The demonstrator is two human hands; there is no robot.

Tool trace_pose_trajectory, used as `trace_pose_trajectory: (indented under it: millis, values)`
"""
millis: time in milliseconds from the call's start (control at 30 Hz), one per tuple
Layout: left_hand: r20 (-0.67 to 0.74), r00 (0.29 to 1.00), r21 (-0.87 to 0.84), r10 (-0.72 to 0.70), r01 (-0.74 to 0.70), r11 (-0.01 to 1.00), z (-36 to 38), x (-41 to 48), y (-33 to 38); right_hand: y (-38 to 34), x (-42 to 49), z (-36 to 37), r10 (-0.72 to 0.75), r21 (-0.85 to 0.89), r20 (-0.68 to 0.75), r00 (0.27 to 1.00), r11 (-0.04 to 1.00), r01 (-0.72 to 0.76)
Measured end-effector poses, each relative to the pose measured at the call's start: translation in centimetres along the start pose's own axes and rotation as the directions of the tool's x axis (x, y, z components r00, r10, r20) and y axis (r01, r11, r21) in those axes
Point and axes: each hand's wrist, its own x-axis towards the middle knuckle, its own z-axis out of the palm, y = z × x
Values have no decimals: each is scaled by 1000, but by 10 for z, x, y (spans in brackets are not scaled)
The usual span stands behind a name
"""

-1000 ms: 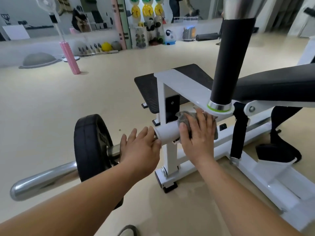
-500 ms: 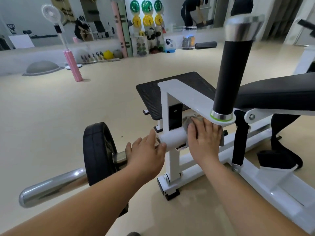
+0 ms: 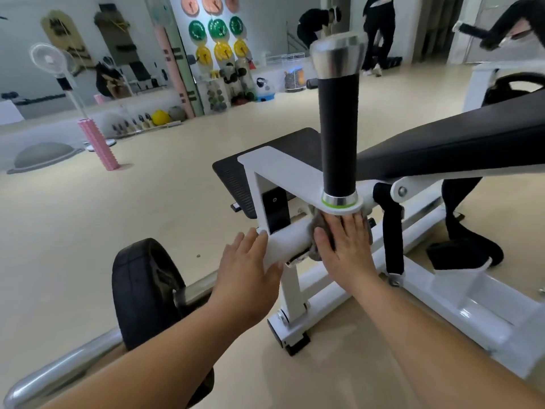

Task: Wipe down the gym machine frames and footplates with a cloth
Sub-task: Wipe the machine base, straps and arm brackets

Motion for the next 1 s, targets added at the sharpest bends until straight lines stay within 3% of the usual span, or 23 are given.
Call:
trace_pose_trajectory:
  millis: [167, 400, 533, 633, 767, 833, 933, 1000]
  values:
    - [-10, 976, 111, 217, -214, 970, 5, 30, 22, 2, 2, 8, 95, 194, 2, 996, 977, -93]
    - [-24, 951, 242, 308, -293, 925, 27, 66, 23, 36, 4, -6, 97, 301, 26, 995, 949, -100]
    - [-70, 913, 268, 401, -370, 889, 25, 82, 20, 35, 15, -5, 128, 265, -49, 991, 958, -111]
    - [6, 923, 174, 386, -381, 908, 29, 100, 20, 26, 11, 5, 98, 256, -112, 989, 964, -67]
    - [65, 934, 119, 352, -358, 926, 36, 111, 11, 39, 23, 2, -27, 80, -179, 983, 996, 42]
    - [56, 936, 96, 349, -353, 931, 35, 111, 10, 45, 35, 0, -5, 11, -250, 968, 1000, 8]
    - [53, 916, 63, 397, -400, 914, 33, 113, 11, 24, 26, 21, 119, 199, -355, 927, 979, -49]
    - [73, 893, 42, 444, -448, 893, 32, 112, 12, 5, 1, 45, 86, 340, -348, 934, 940, 40]
